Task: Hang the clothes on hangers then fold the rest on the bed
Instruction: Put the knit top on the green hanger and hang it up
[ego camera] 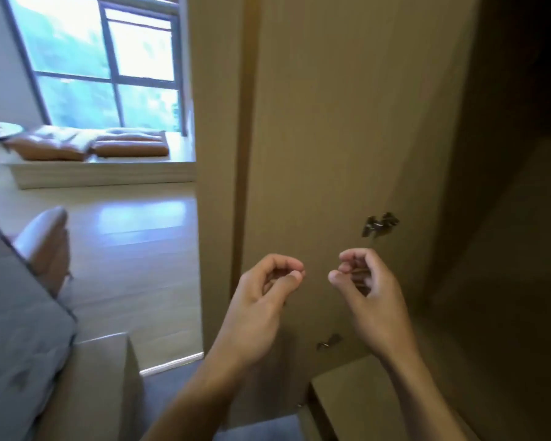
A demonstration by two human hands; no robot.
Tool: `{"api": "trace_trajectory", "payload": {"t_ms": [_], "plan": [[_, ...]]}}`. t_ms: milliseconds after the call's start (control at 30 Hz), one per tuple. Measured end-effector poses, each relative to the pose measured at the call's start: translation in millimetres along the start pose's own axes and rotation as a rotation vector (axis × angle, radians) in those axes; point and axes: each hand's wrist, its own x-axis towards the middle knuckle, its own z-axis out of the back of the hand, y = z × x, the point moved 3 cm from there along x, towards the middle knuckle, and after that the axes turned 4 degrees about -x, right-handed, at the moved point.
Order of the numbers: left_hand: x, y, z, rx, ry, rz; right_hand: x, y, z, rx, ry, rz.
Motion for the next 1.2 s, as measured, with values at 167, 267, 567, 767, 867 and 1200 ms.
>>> {"api": "trace_trajectory", "payload": {"t_ms": [167,267,567,767,867,1200], "plan": [[5,10,105,0.041,-0.242,0.05,9,32,-115,0.094,0.239,0.031],[9,18,164,0.105,-0.323,0.072,8,44,-183,0.111,0.376,0.047],[11,46,291,0.158,-0.604,0.186,35,71,-345,0.182,0.614,0.047],[32,63,334,0.136,-0.792,0.223,79,74,-410,0.254,0.645,0.033],[52,66,343,0.142,-0.871,0.216,101,72,-435,0.273,0.666,0.059],[98,65,383,0.151,-1.023,0.199,148,76,-523,0.346,0.723,-0.01]]}}
